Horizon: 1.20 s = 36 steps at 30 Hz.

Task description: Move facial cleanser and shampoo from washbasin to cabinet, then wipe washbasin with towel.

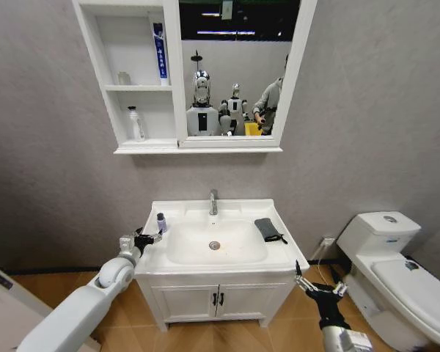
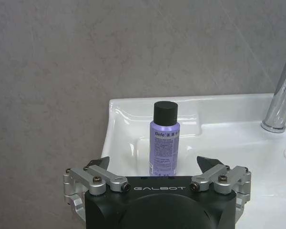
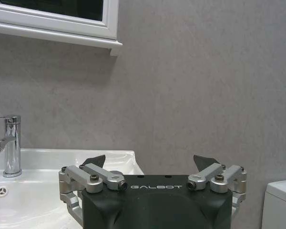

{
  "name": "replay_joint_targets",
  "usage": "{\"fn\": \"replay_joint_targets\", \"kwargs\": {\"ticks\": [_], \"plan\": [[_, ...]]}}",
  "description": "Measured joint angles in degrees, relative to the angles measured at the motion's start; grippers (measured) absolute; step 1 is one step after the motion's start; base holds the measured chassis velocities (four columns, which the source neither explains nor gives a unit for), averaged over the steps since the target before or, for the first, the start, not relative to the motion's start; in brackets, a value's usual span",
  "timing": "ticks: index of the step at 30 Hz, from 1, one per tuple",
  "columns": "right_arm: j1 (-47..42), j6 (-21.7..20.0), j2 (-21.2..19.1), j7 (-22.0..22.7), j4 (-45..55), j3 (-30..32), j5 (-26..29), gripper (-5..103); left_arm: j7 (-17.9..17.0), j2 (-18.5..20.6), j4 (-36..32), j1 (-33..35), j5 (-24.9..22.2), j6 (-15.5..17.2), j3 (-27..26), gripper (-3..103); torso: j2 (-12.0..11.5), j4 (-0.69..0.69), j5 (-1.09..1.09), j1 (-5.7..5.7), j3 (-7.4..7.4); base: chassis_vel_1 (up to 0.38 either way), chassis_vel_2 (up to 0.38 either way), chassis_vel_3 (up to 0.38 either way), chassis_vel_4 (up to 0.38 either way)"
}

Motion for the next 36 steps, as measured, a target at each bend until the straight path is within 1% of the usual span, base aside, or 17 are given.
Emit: {"fn": "replay_joint_targets", "kwargs": {"ticks": [1, 2, 5, 12, 15, 17, 18, 19, 20, 23, 32, 34, 36], "plan": [[0.00, 0.00, 0.00, 0.00, 0.00, 0.00, 0.00, 100, 0.00, 0.00, 0.00, 0.00, 0.00, 0.00, 0.00, 100, 0.00, 0.00, 0.00, 0.00, 0.00, 0.000, 0.000, 0.000, 0.000], [0.04, -0.12, -0.07, 0.15, -0.03, -0.02, 0.01, 100, 0.53, -1.04, 1.10, -0.97, 0.10, -0.23, 0.36, 100, 0.00, -0.01, -0.01, 0.00, 0.00, 0.000, 0.000, 0.000, 0.000], [0.09, -0.37, -0.29, 0.39, -0.03, -0.01, 0.08, 100, 1.02, -2.60, 3.11, -3.02, 0.37, -0.49, 1.03, 100, 0.00, -0.03, -0.01, 0.00, 0.00, 0.000, 0.000, 0.000, 0.000], [0.36, -0.57, -0.45, 0.48, -0.27, -0.01, 0.21, 100, 1.74, -3.72, 6.13, -5.89, 1.03, -0.77, 2.08, 100, 0.00, -0.02, -0.01, 0.00, 0.00, 0.000, 0.000, 0.000, 0.000], [0.73, -0.79, -0.61, 0.62, -0.45, -0.04, 0.35, 100, 2.43, -5.16, 8.56, -8.12, 1.70, -1.02, 2.59, 100, 0.00, -0.02, -0.01, 0.00, 0.00, 0.000, 0.000, 0.000, 0.000], [0.85, -0.98, -0.77, 0.68, -0.45, -0.04, 0.50, 100, 2.61, -5.49, 9.13, -8.82, 1.76, -1.04, 2.76, 100, 0.00, -0.02, -0.01, 0.00, 0.00, 0.000, 0.000, 0.000, 0.000], [0.94, -1.14, -0.92, 0.75, -0.43, -0.04, 0.67, 100, 2.73, -5.72, 9.49, -9.37, 1.77, -1.05, 2.91, 102, 0.00, -0.02, -0.01, 0.00, 0.00, 0.000, 0.000, 0.000, 0.000], [1.04, -1.27, -1.05, 0.79, -0.40, -0.02, 0.80, 100, 2.76, -5.94, 9.73, -9.86, 1.77, -1.05, 3.03, 97, 0.00, -0.02, -0.01, 0.00, 0.00, 0.000, 0.000, 0.000, 0.000], [1.11, -1.34, -1.13, 0.83, -0.38, 0.02, 0.89, 100, 2.76, -6.11, 9.92, -10.26, 1.75, -1.05, 3.10, 98, 0.00, -0.02, -0.01, 0.00, 0.00, 0.000, 0.000, 0.000, 0.000], [1.14, -1.40, -1.23, 0.87, -0.38, 0.05, 0.94, 100, 2.74, -6.34, 10.25, -10.74, 1.72, -1.05, 3.13, 100, 0.00, -0.02, 0.00, 0.00, 0.00, 0.000, 0.000, 0.000, 0.000], [1.08, -1.42, -1.15, 0.89, -0.38, -0.16, 0.91, 100, 2.86, -6.71, 10.81, -10.98, 2.00, -1.50, 2.91, 100, 0.00, -0.01, -0.01, 0.00, 0.00, 0.000, 0.000, 0.000, 0.000], [1.07, -1.42, -1.14, 0.89, -0.39, -0.19, 0.87, 100, 3.79, -6.97, 11.48, -11.64, 1.98, -2.20, 2.90, 98, 0.00, -0.02, 0.00, 0.00, 0.00, 0.000, 0.000, 0.000, 0.000], [1.05, -1.42, -1.12, 0.89, -0.36, -0.19, 0.85, 100, 3.98, -7.11, 11.84, -11.85, 1.99, -2.43, 2.92, 98, 0.00, -0.02, -0.01, 0.00, 0.00, 0.000, 0.000, 0.000, 0.000]]}}
